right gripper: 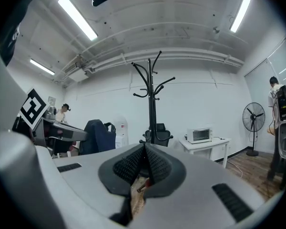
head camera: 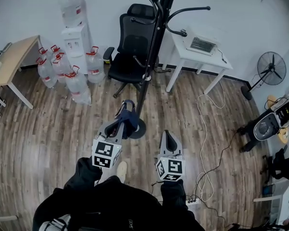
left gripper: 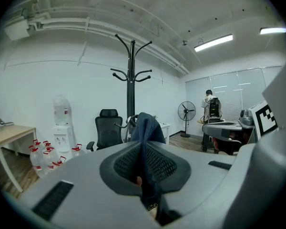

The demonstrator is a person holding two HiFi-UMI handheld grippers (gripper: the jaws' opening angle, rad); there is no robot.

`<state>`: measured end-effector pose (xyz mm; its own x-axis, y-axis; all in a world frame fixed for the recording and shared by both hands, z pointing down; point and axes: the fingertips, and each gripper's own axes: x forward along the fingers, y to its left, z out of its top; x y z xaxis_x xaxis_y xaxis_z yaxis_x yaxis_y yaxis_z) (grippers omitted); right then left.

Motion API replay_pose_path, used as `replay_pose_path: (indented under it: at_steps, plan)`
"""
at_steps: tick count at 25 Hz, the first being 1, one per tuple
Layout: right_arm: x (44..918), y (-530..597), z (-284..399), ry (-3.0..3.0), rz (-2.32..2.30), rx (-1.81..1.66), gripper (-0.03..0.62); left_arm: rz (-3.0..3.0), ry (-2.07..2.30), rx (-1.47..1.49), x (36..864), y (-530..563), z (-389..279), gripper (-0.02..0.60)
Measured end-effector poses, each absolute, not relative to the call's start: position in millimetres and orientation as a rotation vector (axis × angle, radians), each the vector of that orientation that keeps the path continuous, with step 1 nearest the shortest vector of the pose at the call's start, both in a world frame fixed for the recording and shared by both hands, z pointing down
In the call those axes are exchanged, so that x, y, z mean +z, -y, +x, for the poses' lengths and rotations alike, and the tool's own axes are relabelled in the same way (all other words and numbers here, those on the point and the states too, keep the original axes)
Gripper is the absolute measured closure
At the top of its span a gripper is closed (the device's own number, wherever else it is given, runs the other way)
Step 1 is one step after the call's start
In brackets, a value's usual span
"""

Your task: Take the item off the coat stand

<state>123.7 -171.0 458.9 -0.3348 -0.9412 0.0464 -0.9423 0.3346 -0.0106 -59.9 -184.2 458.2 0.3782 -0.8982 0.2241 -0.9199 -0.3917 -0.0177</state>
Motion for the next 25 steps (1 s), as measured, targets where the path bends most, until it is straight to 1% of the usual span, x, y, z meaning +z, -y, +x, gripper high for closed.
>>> replay_pose_path:
  at_steps: [25]
  plan:
    - [489.9, 60.4, 118.2, 2.602, 1.703, 0.074, 0.577, 2.445, 1.752, 0.298, 488.0, 53.8, -68.1, 0.543]
